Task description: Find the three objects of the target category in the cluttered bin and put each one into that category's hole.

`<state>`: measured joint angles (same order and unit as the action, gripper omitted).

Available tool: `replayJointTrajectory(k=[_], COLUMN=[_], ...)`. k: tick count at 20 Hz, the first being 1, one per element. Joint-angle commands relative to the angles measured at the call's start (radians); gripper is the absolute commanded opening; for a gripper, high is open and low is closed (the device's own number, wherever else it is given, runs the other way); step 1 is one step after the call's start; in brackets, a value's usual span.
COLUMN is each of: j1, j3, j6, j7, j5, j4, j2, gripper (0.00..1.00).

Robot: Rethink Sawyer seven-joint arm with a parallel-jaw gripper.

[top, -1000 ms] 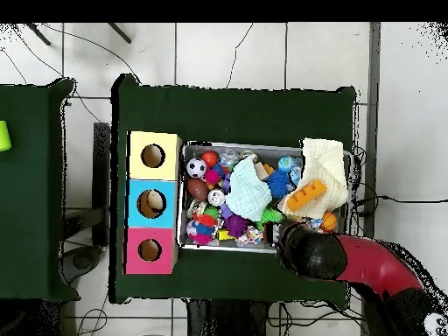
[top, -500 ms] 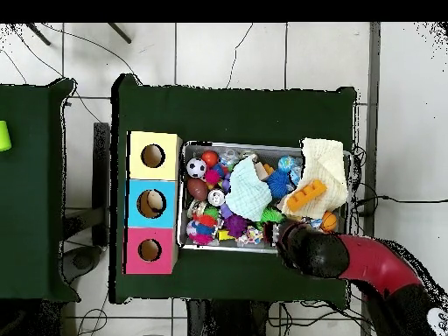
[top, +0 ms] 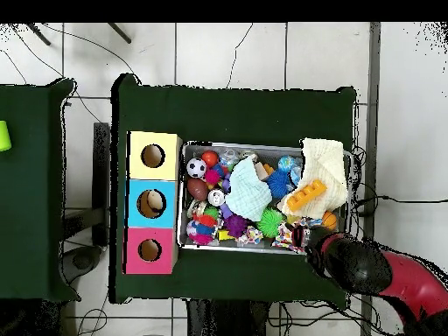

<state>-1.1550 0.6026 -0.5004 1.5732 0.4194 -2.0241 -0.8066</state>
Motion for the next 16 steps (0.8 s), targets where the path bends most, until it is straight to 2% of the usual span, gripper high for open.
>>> replayJointTrajectory(k=[1, 3, 7, 11, 16], j1=[-0.037, -0.020, -0.002, 0.040, 0.060], j3=[0.119, 0.102, 0.070, 0.029, -0.010], j6=[-0.040, -0.011, 0.037, 0.083, 0.153], j7=[-0.172, -0.149, -0.112, -0.067, 0.006], j5=[0.060, 0.096, 0.156, 0.236, 0.297], j4=[-0.044, -0.047, -0.042, -0.029, -0.048], j2=[-0.062, -0.080, -0.035, -0.036, -0.007], gripper=[1.00, 1.00, 1.00, 1.00, 1.00])
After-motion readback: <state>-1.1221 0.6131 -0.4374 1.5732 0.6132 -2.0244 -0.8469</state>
